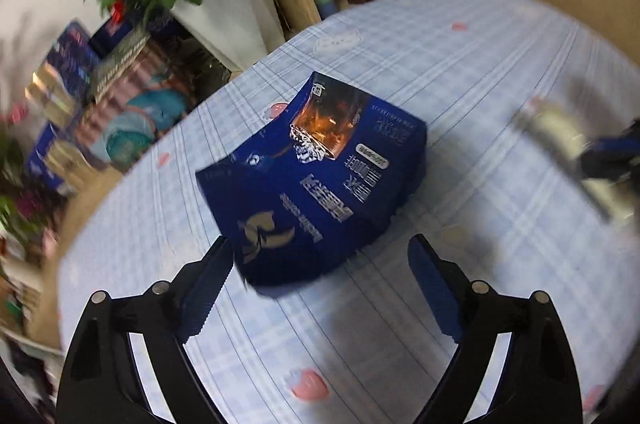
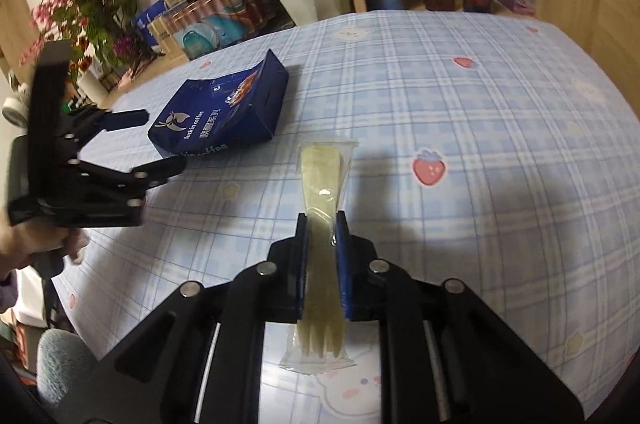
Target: Collect trash
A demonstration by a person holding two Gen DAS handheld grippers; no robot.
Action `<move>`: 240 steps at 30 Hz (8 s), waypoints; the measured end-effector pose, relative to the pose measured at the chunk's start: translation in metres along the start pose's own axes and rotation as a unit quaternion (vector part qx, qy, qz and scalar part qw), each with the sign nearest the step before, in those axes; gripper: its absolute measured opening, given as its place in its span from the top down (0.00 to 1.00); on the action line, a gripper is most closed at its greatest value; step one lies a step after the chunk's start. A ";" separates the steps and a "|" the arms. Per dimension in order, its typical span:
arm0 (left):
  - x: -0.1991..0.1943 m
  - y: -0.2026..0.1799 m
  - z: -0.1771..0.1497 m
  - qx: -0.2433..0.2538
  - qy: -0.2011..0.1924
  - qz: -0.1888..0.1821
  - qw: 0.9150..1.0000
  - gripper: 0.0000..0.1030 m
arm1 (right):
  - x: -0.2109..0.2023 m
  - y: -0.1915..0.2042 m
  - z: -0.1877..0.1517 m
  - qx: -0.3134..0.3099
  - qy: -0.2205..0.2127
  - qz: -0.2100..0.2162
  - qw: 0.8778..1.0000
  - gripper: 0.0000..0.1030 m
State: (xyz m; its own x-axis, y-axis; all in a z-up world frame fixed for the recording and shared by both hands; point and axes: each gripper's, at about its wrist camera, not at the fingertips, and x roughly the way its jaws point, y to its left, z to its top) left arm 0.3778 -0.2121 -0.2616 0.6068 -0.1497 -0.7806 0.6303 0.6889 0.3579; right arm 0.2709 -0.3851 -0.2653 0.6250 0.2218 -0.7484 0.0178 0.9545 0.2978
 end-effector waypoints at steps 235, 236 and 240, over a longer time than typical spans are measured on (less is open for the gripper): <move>-0.424 0.032 -0.162 -0.266 -0.219 0.071 0.936 0.06 | -0.300 0.179 -0.059 -0.146 -0.197 -0.082 0.966 0.05; -0.423 0.032 -0.162 -0.266 -0.218 0.072 0.936 0.06 | -0.300 0.179 -0.060 -0.147 -0.197 -0.082 0.966 0.05; -0.423 0.034 -0.162 -0.268 -0.218 0.066 0.936 0.06 | -0.300 0.179 -0.059 -0.147 -0.197 -0.083 0.966 0.05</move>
State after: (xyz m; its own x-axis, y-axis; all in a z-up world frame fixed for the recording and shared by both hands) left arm 0.0638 -0.0104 -0.0027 0.8763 -0.2328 -0.4218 0.2733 0.9612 0.0372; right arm 0.0401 -0.2694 -0.0227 0.8823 0.0232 -0.4701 -0.0433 0.9986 -0.0318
